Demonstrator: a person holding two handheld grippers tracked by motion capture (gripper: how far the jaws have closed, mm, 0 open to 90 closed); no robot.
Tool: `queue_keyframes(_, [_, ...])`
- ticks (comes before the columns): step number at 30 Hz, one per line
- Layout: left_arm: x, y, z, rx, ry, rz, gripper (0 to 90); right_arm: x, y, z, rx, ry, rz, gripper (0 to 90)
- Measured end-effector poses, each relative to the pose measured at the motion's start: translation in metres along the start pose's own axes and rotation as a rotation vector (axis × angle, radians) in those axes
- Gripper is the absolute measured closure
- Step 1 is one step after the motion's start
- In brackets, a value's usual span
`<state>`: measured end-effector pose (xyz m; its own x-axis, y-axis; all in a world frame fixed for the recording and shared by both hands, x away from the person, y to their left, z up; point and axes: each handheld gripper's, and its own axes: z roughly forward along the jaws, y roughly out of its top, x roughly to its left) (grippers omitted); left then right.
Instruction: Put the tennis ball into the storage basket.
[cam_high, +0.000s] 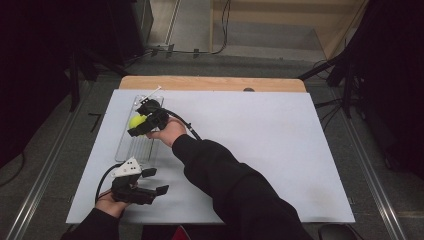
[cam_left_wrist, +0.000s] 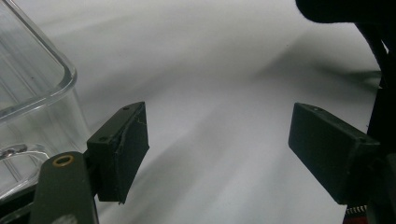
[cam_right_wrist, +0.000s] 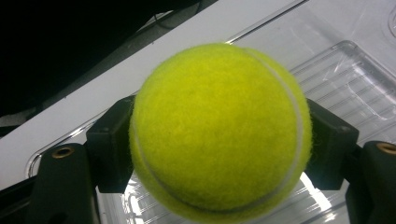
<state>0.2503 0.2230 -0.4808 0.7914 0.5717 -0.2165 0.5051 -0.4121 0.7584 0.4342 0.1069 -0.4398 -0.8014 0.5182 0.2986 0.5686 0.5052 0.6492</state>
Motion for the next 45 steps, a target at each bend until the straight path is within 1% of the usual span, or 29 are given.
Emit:
queue_keyframes(4, [0.0, 0.0, 0.0, 0.001, 0.0, 0.001, 20.8, 0.0, -0.002, 0.005, 0.017, -0.003, -0.012, 22.8])
queue_keyframes(13, [0.0, 0.0, -0.001, 0.001, -0.002, 0.003, 20.8, 0.001, -0.004, 0.012, 0.035, 0.012, 0.0, 22.6])
queue_keyframes(18, [0.0, 0.0, -0.001, 0.0, -0.001, 0.002, 20.8, 0.004, -0.004, 0.012, 0.039, -0.006, -0.027, 21.9])
queue_keyframes(22, [0.0, 0.0, -0.001, 0.0, -0.001, 0.003, 20.8, 0.003, -0.004, 0.011, 0.037, -0.02, -0.028, 21.0])
queue_keyframes(27, [0.0, 0.001, 0.0, 0.0, -0.002, 0.0, 20.8, 0.002, -0.002, 0.003, 0.01, -0.009, -0.017, 17.2])
queue_keyframes(29, [0.0, 0.001, 0.001, 0.003, -0.003, 0.0, 20.8, 0.003, -0.001, -0.001, -0.001, -0.017, -0.026, 16.2])
queue_keyframes(31, [0.0, 0.0, 0.0, 0.003, -0.002, -0.001, 20.8, 0.003, -0.001, -0.004, 0.002, -0.011, -0.033, 16.2])
queue_keyframes(34, [0.0, 0.0, 0.0, 0.0, -0.001, 0.0, 20.8, 0.003, -0.003, -0.01, 0.005, -0.018, -0.035, 16.2])
queue_keyframes(38, [0.0, 0.001, 0.0, -0.001, 0.001, 0.003, 20.8, 0.002, -0.005, -0.017, 0.003, -0.004, -0.029, 16.2])
queue_keyframes(39, [0.001, 0.001, 0.0, -0.001, 0.001, 0.001, 20.8, 0.002, -0.006, -0.019, 0.009, -0.004, -0.024, 16.3])
queue_keyframes(42, [0.001, 0.001, 0.001, 0.001, 0.0, 0.002, 20.8, 0.0, -0.009, -0.025, 0.012, -0.007, -0.031, 16.3])
queue_keyframes(45, [0.0, 0.001, 0.002, 0.006, 0.0, 0.004, 20.8, -0.003, -0.012, -0.032, 0.006, -0.007, -0.026, 16.3])
